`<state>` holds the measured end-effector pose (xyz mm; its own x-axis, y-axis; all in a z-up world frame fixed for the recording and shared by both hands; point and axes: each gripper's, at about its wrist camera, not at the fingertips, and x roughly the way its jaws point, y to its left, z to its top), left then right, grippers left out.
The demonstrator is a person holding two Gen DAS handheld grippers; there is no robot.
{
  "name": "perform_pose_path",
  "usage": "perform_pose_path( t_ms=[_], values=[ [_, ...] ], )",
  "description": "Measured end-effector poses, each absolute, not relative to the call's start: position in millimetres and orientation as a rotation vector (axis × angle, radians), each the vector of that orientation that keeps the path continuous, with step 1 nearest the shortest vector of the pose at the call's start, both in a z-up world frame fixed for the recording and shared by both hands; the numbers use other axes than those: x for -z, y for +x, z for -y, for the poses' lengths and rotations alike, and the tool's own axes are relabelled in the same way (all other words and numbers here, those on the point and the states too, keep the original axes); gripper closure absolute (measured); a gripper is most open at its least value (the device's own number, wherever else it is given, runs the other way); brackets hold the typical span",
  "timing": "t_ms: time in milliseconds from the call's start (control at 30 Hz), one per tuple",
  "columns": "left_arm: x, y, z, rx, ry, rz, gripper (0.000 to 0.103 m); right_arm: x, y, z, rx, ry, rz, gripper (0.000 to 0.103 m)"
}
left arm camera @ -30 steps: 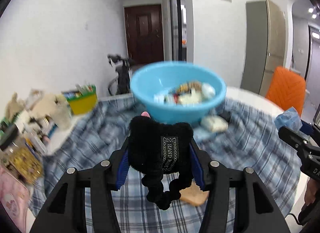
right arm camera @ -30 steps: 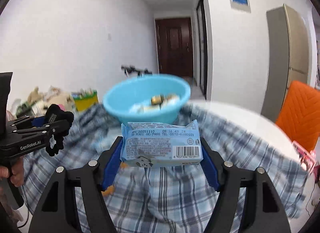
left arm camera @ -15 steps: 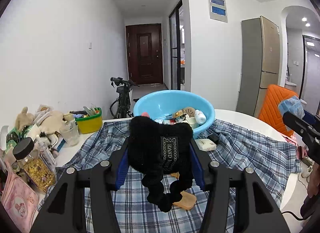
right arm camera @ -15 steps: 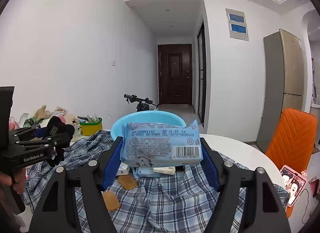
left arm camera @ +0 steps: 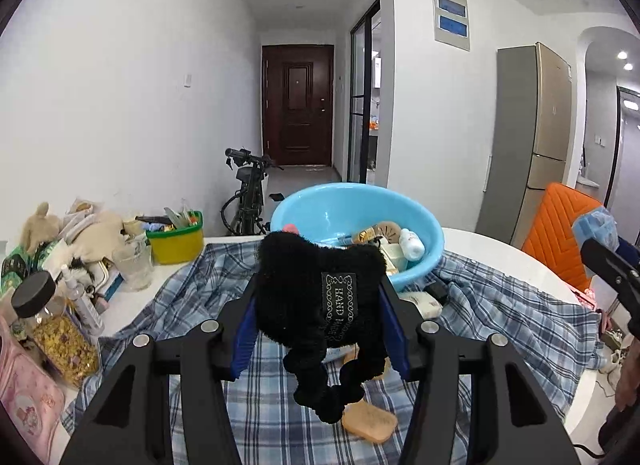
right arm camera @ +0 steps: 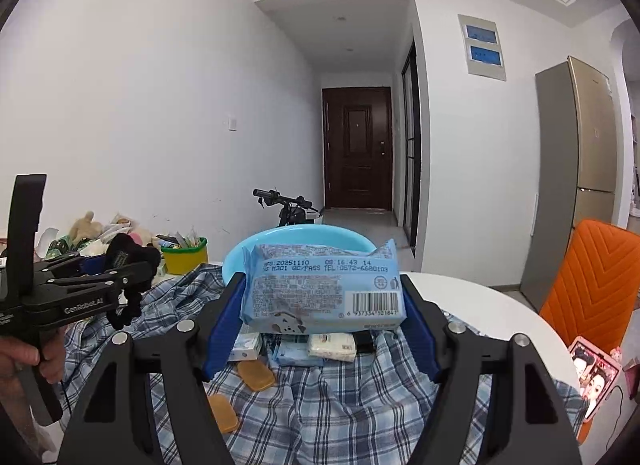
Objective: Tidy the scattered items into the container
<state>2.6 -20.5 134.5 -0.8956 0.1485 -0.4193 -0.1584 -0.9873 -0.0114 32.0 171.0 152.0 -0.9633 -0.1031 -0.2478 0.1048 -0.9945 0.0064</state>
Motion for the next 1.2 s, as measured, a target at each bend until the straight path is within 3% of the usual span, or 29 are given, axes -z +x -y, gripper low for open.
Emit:
perform_pose_path(
  t_ms=[467, 867, 1000, 1200],
  values=[
    [-162.7, -94.1, 0.2, -2.855, -0.608, -0.067, 0.047, -189.5, -57.3, -179.7, 3.035, 0.325, 0.079, 0.032],
    [-202.0, -190.3, -2.5, -2.826, -0.638, 0.123, 0.047, -225.6, -150.4, -172.0, 3.077, 0.225, -0.030, 0.032],
    [-212.9, -227.8, -11.5, -2.816, -0.639, 0.099, 0.047, -233.4, -183.0, -172.1, 3.065, 0.271, 0.070, 0.032],
    [-230.9, -278.7, -21.7, -2.775, -0.695, 0.117, 0.047, -241.5, -226.5, -165.0, 3.092, 0.342, -0.013, 0.032]
  ],
)
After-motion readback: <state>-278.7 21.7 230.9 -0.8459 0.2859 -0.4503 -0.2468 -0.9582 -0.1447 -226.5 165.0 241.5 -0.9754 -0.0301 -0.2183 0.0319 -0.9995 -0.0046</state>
